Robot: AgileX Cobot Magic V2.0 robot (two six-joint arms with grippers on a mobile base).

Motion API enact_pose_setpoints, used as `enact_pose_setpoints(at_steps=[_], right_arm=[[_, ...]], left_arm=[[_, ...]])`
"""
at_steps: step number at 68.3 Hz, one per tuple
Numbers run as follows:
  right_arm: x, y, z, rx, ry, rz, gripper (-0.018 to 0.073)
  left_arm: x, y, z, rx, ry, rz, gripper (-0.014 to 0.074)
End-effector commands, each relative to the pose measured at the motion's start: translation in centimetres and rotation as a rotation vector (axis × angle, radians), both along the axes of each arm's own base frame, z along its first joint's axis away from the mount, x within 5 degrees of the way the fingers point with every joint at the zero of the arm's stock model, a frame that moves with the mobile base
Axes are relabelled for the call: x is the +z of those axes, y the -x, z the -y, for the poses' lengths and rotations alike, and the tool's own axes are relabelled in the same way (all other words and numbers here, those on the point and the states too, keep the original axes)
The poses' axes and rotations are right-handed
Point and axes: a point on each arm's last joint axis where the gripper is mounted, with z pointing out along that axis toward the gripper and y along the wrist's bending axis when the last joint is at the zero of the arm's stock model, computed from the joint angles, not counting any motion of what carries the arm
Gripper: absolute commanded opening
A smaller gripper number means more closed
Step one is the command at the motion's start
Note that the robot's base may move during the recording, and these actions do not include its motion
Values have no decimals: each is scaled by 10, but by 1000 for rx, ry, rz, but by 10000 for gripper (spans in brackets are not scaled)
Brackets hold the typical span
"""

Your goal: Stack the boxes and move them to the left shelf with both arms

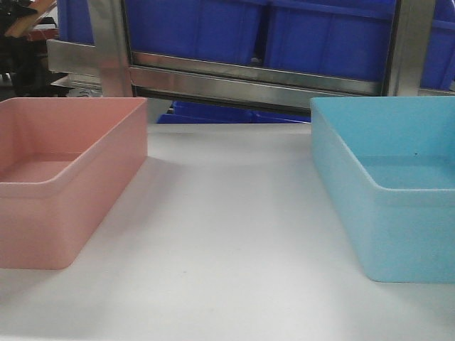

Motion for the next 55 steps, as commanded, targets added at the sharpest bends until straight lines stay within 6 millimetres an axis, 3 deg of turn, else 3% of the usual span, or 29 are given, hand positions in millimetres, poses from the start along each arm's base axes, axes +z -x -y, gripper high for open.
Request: enact_pose_setpoints(at_steps=[1,22,39,55], right_arm=[[9,2,0,-4,23,92,55],[9,2,0,-4,23,92,55],[9,2,0,-4,23,92,55],[9,2,0,-4,23,92,55]], left_arm=[[0,0,0,1,9,71,7],[6,1,0,-1,60,80,7],[65,-1,-1,8,-68,82,7],[111,-37,1,9,-83,-157,3]])
